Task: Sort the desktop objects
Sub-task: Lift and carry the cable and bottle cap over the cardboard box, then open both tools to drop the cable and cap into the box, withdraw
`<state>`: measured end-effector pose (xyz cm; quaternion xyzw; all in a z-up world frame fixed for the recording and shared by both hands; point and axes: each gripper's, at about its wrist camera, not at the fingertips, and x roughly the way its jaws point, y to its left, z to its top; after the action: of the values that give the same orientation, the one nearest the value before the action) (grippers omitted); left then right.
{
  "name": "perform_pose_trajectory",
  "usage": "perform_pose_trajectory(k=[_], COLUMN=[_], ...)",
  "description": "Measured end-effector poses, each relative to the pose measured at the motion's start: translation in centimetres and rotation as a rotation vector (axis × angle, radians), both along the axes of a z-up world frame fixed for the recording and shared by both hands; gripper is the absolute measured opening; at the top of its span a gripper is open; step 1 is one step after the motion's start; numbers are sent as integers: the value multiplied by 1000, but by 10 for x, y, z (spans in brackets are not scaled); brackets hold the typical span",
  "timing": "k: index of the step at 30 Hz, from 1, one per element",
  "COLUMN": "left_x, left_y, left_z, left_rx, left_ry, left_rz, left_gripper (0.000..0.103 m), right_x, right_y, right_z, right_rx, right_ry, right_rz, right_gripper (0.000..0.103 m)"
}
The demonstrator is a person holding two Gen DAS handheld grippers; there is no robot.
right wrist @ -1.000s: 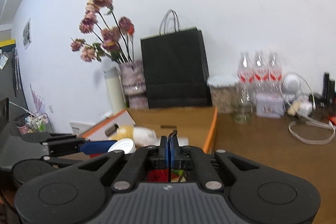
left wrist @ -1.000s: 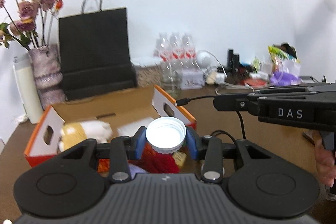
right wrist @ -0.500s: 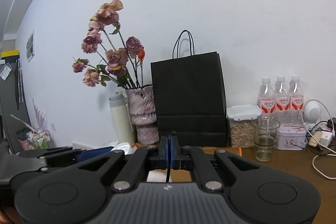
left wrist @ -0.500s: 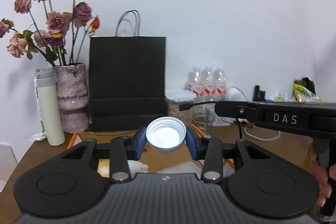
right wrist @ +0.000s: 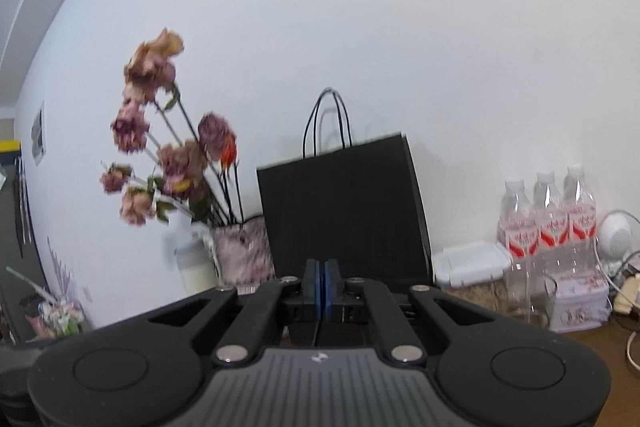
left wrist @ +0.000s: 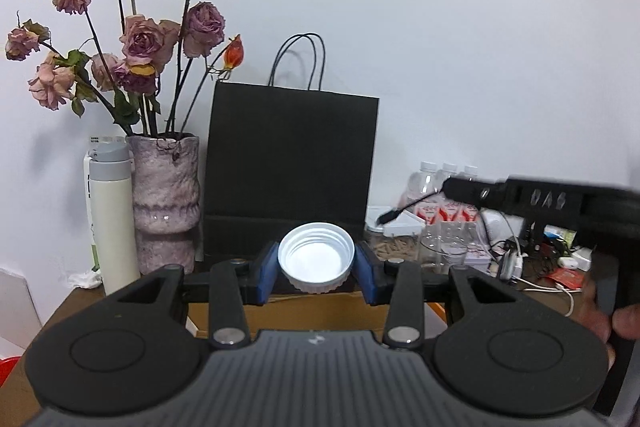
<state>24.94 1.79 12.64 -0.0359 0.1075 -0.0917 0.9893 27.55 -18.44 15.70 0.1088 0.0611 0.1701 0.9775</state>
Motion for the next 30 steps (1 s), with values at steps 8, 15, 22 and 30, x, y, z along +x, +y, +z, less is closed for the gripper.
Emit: perform_pose_trajectory(k=[8, 15, 22, 30], left_x=[32, 55, 63, 60], left_y=[-2, -6, -14, -19], left_z=[-21, -54, -80, -88], left_rx=[42, 89, 134, 173], left_ry=[91, 203, 286, 290], left_rz=[30, 38, 32, 38], left_gripper=[41, 41, 41, 41], right_x=[27, 52, 61, 61], right_y=[-1, 13, 17, 14], right_z=[-12, -60, -97, -113], right_rx=[-1, -113, -171, -192], right_ry=[80, 261, 387, 447], right_rz=[27, 31, 34, 24], right_gripper=[2, 2, 2, 6])
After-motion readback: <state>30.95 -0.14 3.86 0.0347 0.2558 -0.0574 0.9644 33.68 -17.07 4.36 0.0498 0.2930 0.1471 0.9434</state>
